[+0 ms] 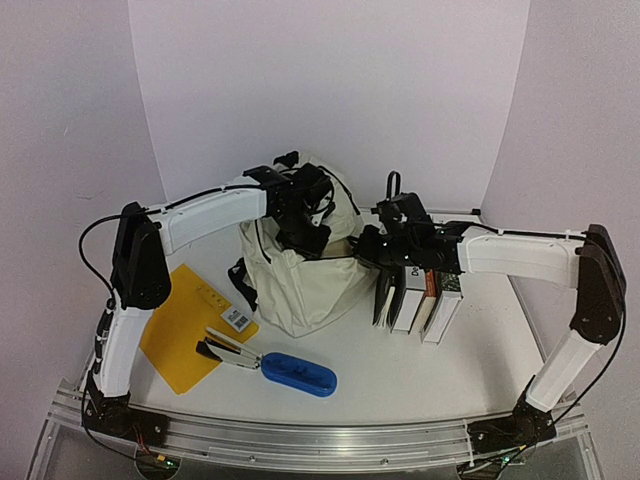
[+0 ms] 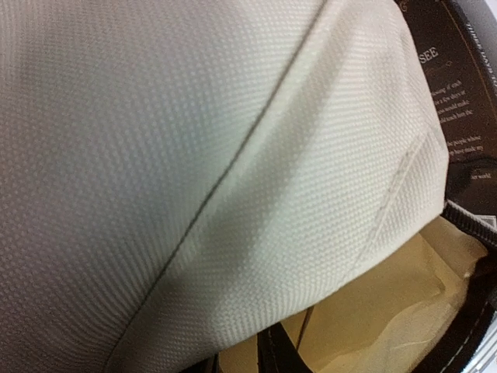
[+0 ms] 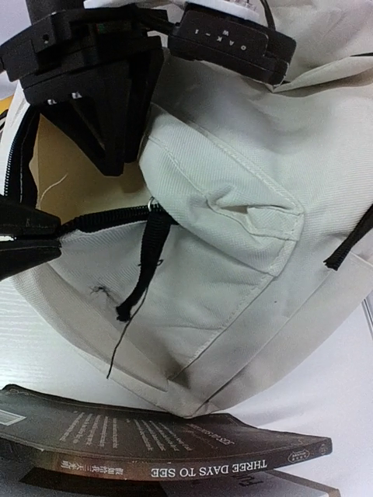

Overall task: Pack the student bag
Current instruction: Adjust the student bag at the center of the board.

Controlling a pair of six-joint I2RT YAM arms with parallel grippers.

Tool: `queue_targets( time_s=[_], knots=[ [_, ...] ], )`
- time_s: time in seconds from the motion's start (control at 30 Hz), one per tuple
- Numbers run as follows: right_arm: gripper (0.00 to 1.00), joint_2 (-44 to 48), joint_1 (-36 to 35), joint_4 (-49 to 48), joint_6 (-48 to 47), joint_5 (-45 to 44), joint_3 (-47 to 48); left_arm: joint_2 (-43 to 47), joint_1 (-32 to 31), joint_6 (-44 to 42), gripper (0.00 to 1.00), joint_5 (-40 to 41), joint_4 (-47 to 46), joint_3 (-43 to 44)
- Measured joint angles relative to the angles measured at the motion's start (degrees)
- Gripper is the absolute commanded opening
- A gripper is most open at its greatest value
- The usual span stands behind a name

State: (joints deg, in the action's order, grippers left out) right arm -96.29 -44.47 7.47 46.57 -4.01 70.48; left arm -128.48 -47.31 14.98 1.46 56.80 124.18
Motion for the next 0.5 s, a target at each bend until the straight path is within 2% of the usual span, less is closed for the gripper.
queue_targets(
  time_s=[0.27, 0.5],
  knots=[
    [0.00, 0.6, 0.0, -0.8, 0.3, 0.0, -1.6, -2.6, -0.4, 0.2, 0.18, 7.4, 0.0, 3.1],
    [0.00, 1.6, 0.0, -1.4, 0.9, 0.0, -2.9, -3.2, 0.2, 2.6, 0.18, 9.4, -0.1, 4.0]
  ],
)
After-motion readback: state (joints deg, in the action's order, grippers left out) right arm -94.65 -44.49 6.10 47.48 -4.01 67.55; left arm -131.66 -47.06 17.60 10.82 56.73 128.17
